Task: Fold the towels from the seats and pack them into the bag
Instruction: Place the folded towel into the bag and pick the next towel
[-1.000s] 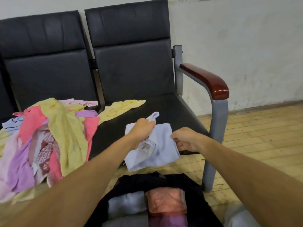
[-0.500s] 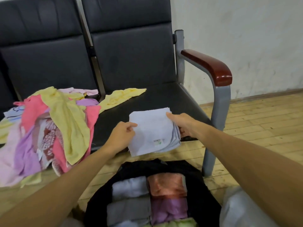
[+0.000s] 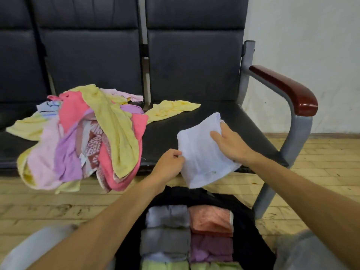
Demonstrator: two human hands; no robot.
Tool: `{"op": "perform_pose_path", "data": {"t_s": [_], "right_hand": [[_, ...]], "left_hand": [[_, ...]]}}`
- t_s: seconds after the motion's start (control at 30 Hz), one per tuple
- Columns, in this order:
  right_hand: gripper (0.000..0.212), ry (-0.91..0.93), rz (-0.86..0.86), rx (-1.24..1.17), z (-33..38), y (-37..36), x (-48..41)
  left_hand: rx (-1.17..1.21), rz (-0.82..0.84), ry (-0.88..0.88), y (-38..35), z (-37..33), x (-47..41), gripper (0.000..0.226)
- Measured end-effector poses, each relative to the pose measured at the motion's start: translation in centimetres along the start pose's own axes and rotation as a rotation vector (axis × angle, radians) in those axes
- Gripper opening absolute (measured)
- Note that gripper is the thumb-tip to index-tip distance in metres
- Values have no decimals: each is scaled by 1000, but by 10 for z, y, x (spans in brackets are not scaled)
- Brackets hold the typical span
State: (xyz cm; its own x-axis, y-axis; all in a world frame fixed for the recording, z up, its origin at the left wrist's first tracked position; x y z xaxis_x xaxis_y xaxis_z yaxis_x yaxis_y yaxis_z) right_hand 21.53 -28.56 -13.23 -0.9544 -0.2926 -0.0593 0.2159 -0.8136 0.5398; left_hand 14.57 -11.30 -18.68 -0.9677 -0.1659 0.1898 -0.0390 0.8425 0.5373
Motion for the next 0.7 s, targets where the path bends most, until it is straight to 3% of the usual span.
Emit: {"op": "perform_pose_path", "data": {"t_s": [0.1, 0.2, 0.33, 0.47, 0.6, 0.7], "right_hand": [[33, -16, -24, -284, 18, 0, 10], [34, -108, 6, -626, 33, -4, 21], [31, -170, 135, -951, 38, -11, 45], [31, -195, 215, -969, 31, -11, 58], [34, -159, 299, -805, 23, -9, 67], [32, -198, 374, -703, 10, -16, 79]], "left_hand": [[-43, -12, 2, 13, 1, 2, 45], [-38, -34, 63, 27, 7, 8, 65], [594, 258, 163, 14, 11, 29, 50], [799, 264, 146, 16, 10, 48, 42], [651, 50, 116, 46, 17, 56, 30], [516, 3, 50, 55, 19, 61, 24]]}}
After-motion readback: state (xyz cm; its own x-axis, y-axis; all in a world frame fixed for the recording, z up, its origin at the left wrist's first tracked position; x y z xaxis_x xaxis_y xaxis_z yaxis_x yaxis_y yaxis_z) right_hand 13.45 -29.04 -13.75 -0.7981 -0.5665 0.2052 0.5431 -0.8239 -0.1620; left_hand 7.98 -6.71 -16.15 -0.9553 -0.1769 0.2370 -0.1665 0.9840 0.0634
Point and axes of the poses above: each hand's wrist, its own x-axis away from the middle knuckle, its own y-axis out of the back of the hand, z = x × y, the point moved 7 cm from there along -x, towards the middle knuckle, and after that the axes turned 11 degrees about -x, right-handed, at the moved point
